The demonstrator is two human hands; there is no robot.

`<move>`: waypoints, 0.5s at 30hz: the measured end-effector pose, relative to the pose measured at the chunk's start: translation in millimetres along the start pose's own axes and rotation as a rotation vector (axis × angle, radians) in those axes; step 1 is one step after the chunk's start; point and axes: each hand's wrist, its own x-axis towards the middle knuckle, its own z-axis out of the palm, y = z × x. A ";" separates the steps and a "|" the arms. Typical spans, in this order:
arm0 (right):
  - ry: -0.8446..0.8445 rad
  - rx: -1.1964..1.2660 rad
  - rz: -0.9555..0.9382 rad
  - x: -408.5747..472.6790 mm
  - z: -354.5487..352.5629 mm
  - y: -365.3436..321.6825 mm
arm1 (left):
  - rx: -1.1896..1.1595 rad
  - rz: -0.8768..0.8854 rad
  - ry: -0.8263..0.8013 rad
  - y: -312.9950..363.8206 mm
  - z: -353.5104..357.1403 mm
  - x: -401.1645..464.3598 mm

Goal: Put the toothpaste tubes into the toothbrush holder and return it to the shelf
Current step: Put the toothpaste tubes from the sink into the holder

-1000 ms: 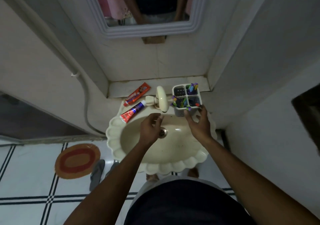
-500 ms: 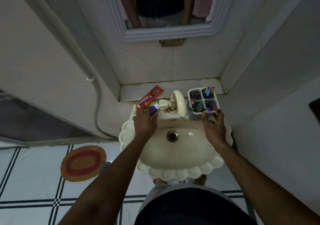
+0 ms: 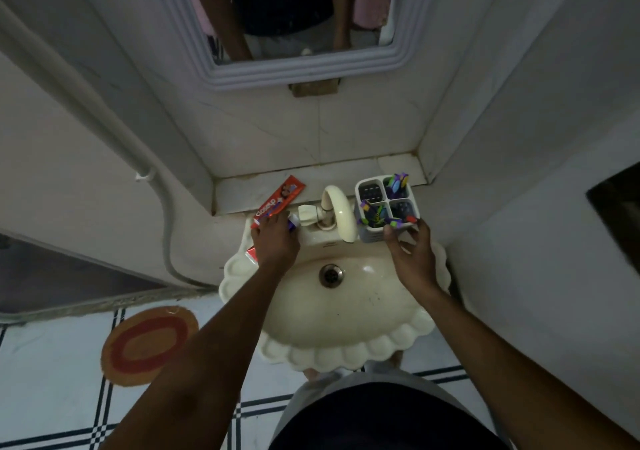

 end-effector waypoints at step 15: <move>-0.054 -0.022 -0.005 -0.7 -10.7 -8.2 | -0.490 -0.066 0.516 58.3 -90.5 -20.1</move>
